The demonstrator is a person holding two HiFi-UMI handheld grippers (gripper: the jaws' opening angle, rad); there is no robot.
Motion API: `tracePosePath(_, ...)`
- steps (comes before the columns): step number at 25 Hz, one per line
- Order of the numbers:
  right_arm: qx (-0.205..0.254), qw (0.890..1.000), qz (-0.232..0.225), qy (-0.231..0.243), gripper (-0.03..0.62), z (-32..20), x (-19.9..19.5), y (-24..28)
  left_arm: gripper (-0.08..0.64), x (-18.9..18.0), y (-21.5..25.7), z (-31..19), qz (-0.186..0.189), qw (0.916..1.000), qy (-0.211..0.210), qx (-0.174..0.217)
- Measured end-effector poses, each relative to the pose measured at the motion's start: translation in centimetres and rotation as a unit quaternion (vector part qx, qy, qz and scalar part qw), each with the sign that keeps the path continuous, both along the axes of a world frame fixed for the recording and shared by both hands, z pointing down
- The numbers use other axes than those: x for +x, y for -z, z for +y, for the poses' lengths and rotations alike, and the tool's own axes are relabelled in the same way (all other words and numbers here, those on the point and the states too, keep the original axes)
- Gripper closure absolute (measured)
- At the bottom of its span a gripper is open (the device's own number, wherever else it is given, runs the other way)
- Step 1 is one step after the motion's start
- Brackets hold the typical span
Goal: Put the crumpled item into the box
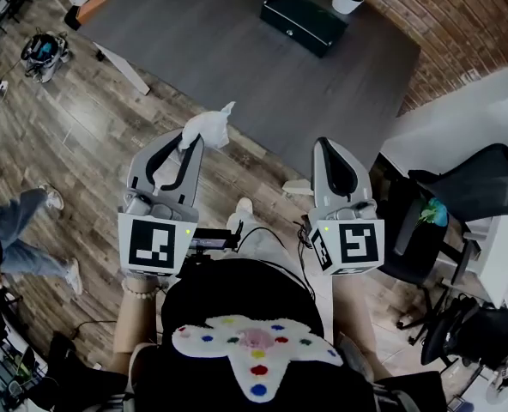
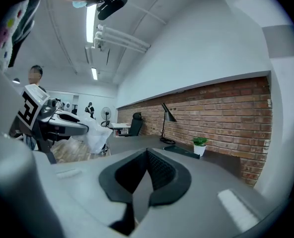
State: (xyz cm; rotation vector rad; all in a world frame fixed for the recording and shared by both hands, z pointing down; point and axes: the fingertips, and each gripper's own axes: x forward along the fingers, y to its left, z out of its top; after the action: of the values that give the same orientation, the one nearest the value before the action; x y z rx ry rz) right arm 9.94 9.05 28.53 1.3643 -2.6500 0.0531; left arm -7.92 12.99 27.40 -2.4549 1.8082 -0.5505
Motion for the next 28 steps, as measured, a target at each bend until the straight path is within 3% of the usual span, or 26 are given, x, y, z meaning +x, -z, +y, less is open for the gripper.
tracePosePath(13,0.01,0.999,0.0,0.036,0.583,-5.8,0.2,0.4,0.5,1.2,0.8,-5.2,-0.01,0.9996,0.022,0.013)
tracePosePath(28,0.013,1.0,-0.008,0.018,0.583,-9.0,0.3,0.2,0.5,1.0,0.7,-8.4,-0.011,0.9996,0.017,0.019)
